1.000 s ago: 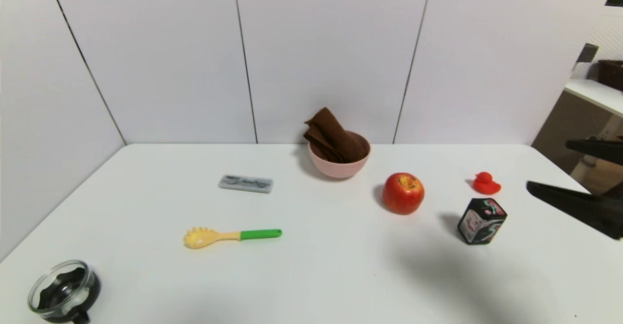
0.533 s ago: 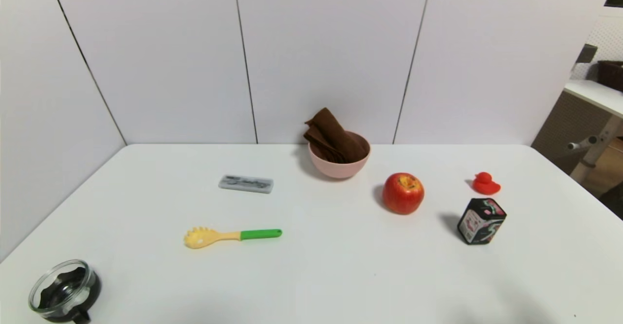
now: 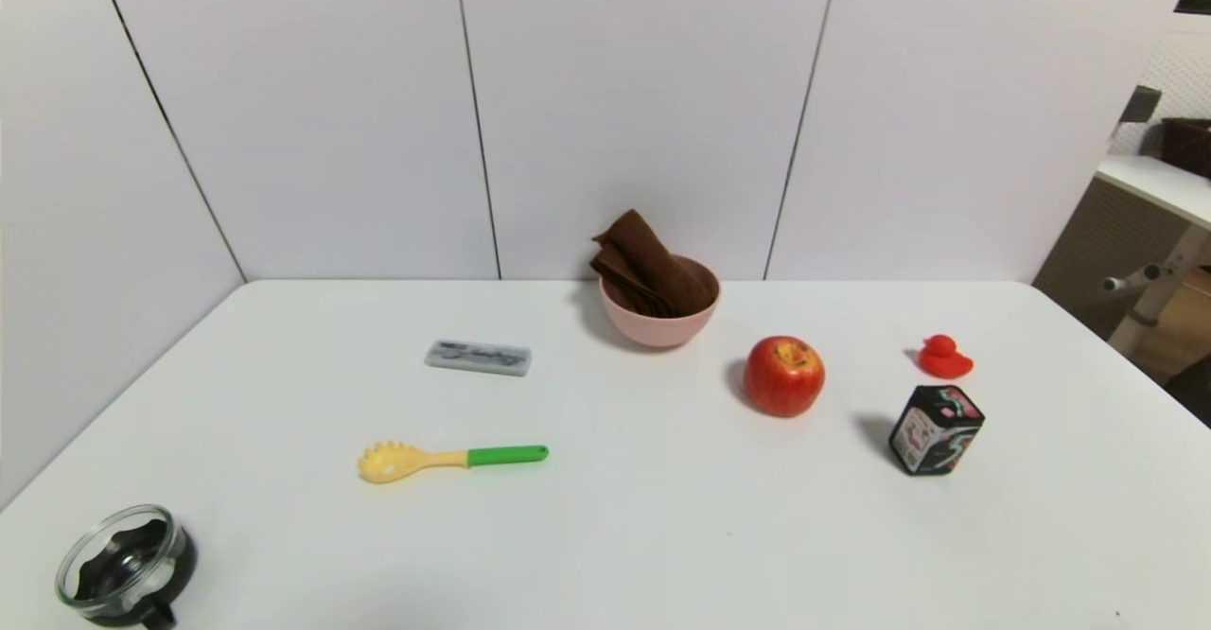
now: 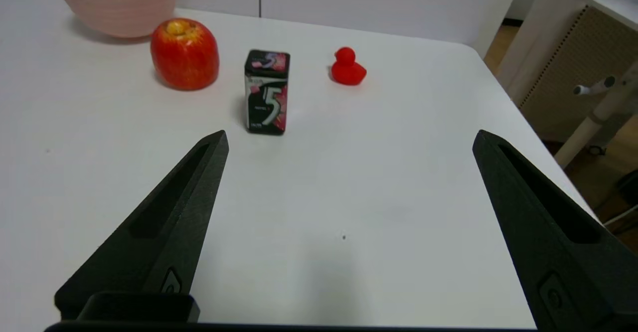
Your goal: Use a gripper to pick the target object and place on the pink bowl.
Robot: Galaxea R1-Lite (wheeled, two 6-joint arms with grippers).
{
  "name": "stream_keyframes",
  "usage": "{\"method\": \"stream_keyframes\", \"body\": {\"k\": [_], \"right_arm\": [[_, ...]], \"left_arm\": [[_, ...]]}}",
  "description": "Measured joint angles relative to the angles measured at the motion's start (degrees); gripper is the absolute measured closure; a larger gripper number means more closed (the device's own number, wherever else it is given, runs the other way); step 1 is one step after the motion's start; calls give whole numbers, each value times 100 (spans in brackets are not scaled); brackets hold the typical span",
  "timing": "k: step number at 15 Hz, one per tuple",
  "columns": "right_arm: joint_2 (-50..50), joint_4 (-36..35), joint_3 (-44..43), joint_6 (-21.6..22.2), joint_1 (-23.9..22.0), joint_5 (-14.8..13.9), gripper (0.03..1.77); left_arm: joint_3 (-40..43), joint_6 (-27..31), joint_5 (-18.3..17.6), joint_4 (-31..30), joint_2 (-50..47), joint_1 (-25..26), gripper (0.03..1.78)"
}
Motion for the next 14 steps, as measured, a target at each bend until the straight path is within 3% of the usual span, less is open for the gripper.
{"method": "stream_keyframes", "body": {"k": [3,7,14], "right_arm": [[-675,4,577,28,-11,74,10],[-1090,328,703,325,-9,290,10],[-1174,330,711,505,-4,233,10]], "left_arm": [[0,2,0,0,0,0,12],[0,2,0,0,0,0,12],[-2,5,0,0,0,0,12]]}}
